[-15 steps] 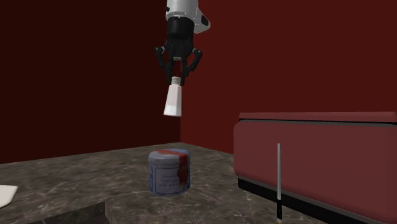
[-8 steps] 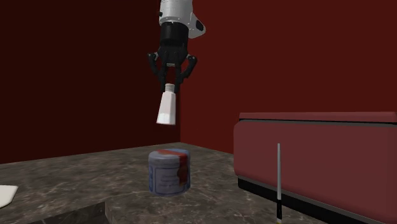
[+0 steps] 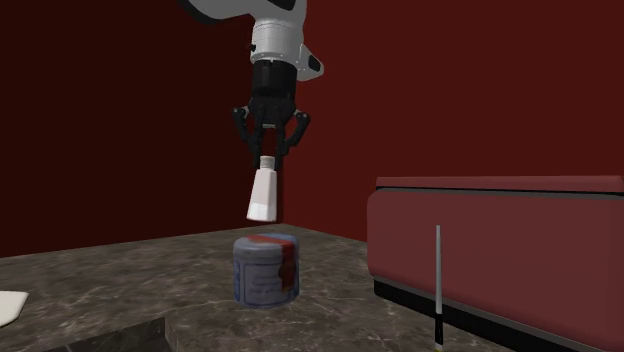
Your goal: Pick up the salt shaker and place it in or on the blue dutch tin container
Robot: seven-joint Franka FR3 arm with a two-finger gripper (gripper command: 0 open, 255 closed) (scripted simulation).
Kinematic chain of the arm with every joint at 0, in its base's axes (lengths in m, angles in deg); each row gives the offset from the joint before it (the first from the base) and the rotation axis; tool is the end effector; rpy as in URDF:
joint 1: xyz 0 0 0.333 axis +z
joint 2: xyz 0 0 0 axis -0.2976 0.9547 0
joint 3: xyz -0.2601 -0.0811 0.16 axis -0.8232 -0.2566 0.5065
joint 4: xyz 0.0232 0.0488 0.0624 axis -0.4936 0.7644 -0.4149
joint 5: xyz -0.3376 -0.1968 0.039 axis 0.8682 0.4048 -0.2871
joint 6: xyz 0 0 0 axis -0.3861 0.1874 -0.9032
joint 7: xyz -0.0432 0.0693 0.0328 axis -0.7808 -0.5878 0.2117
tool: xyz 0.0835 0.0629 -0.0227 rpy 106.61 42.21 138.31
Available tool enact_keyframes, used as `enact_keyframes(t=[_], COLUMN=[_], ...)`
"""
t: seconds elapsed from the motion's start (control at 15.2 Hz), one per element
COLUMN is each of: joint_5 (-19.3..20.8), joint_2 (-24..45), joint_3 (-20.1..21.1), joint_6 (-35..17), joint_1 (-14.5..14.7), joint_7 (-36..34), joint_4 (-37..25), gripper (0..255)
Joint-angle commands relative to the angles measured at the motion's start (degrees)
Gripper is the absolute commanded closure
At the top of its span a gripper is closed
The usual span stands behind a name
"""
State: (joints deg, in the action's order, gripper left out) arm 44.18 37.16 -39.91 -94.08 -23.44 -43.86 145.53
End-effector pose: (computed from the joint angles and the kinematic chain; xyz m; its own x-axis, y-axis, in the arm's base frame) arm 0.4126 -0.1342 0.5064 0.9955 0.0941 0.0065 0.0943 -0.9915 -0.0893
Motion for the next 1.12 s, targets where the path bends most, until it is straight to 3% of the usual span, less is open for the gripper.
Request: enact_keyframes(t=[0.0, 0.33, 0.86, 0.92, 1.06], joint_5=[-0.01, -0.12, -0.14, -0.13, -0.11], joint_2=[0.19, 1.15, 1.15, 1.16, 1.23], joint_3=[-0.07, -0.32, -0.27, -0.30, -0.40], joint_6=[-1.58, -6.14, -6.14, -6.18, -6.18], joint_1=[-0.01, -0.03, -0.08, -0.10, -0.15], joint_7=[0.11, 0.53, 0.54, 0.59, 0.72], joint_4=[1.36, 4.98, 4.98, 5.02, 4.96], gripper=[255, 255, 255, 0, 0])
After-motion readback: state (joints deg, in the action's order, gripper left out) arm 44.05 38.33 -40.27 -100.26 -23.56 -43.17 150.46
